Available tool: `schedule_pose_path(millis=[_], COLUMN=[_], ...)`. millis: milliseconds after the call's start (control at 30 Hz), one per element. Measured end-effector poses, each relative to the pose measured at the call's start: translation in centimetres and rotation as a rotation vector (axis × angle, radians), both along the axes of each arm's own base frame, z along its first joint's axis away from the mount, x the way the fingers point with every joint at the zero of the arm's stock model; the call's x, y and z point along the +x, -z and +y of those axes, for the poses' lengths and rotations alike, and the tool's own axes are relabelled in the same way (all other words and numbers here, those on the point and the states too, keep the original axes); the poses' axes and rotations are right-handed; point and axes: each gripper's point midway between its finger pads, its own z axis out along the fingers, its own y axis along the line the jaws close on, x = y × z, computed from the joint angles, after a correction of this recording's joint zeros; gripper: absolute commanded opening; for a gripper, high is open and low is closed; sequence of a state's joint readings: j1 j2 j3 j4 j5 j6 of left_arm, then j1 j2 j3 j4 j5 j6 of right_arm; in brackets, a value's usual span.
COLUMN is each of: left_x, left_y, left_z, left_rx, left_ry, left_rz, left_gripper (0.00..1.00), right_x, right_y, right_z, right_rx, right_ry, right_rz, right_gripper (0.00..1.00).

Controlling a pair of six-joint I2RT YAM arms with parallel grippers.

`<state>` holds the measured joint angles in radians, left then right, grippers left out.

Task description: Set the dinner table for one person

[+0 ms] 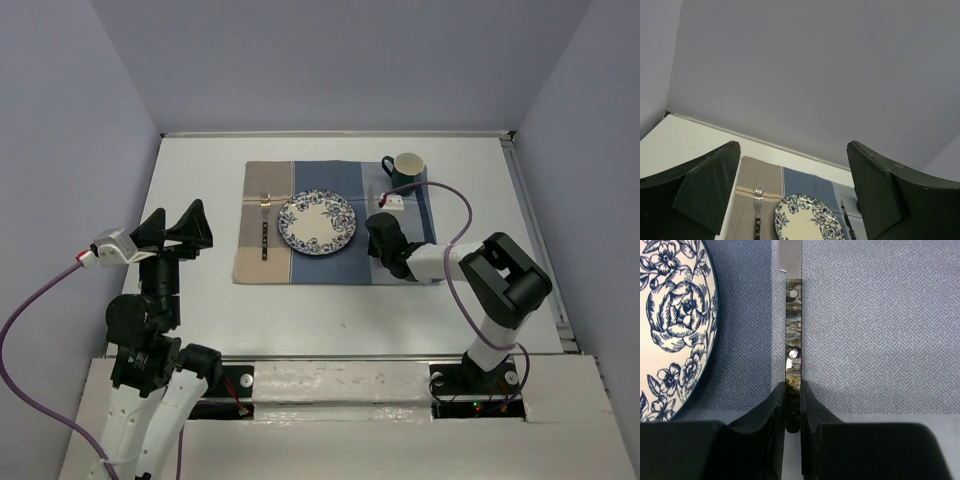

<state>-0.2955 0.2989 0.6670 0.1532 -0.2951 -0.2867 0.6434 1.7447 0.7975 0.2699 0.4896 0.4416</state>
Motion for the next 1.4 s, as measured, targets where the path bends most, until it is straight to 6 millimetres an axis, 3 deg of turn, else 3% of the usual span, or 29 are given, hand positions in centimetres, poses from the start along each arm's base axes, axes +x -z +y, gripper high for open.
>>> schedule_pose_path(millis=[100, 133, 233, 333, 433, 533, 633, 700, 833, 900, 967, 1033, 1133, 1233, 1400], left_x=[0.0, 0.0, 0.0, 0.0, 0.0, 0.0, 0.0, 0.0, 0.2, 0.5, 1.0, 1.1, 1.0, 1.2, 1.9], left_y=[0.0, 0.0, 0.0, 0.0, 0.0, 0.0, 0.0, 0.0, 0.1, 0.3, 0.6, 0.7, 0.4, -0.1, -0.8], left_z=[0.0, 0.0, 0.0, 0.0, 0.0, 0.0, -0.1, -0.1, -0.3, -0.6, -1.2, -1.9, -2.8, -4.0, -5.6], left_rx=[0.0, 0.0, 0.0, 0.0, 0.0, 0.0, 0.002, 0.003, 0.007, 0.015, 0.029, 0.042, 0.059, 0.079, 0.099], left_ry=[0.0, 0.0, 0.0, 0.0, 0.001, 0.001, 0.006, 0.007, 0.013, 0.025, 0.048, 0.079, 0.128, 0.185, 0.258], left_rz=[0.0, 0.0, 0.0, 0.0, 0.0, 0.0, -0.001, 0.0, 0.004, 0.014, 0.028, 0.031, 0.015, 0.009, 0.03], left_gripper=[0.99, 0.99, 0.99, 0.99, 0.99, 0.99, 0.99, 0.99, 0.99, 0.99, 0.99, 0.99, 0.99, 0.99, 0.99], right_x=[0.4, 0.5, 0.6, 0.6, 0.5, 0.3, 0.0, -0.1, -1.0, -2.0, -3.6, -5.2, -9.8, -13.8, -19.4], right_y=[-0.1, -0.1, -0.1, -0.1, -0.2, -1.0, -2.8, -5.1, -12.0, -15.8, -20.9, -24.4, -30.7, -35.1, -38.4], right_z=[0.1, 0.2, 0.3, 0.3, 0.3, 0.2, 0.1, 0.1, -0.1, -0.6, -1.5, -2.2, -4.9, -7.8, -13.7], right_rx=[0.001, 0.002, 0.001, 0.008, 0.018, 0.023, 0.037, 0.066, 0.162, 0.217, 0.292, 0.349, 0.452, 0.517, 0.581], right_ry=[0.002, 0.001, 0.001, 0.006, 0.011, 0.013, 0.005, -0.002, -0.018, -0.034, -0.057, -0.081, -0.135, -0.155, -0.076], right_rz=[-0.004, -0.005, -0.004, -0.003, -0.005, -0.006, -0.022, -0.055, -0.169, -0.238, -0.342, -0.421, -0.597, -0.751, -0.921], right_gripper=[0.01, 0.11, 0.29, 0.34, 0.52, 0.64, 0.67, 0.75, 1.0, 1.0, 1.0, 1.0, 1.0, 1.0, 1.0])
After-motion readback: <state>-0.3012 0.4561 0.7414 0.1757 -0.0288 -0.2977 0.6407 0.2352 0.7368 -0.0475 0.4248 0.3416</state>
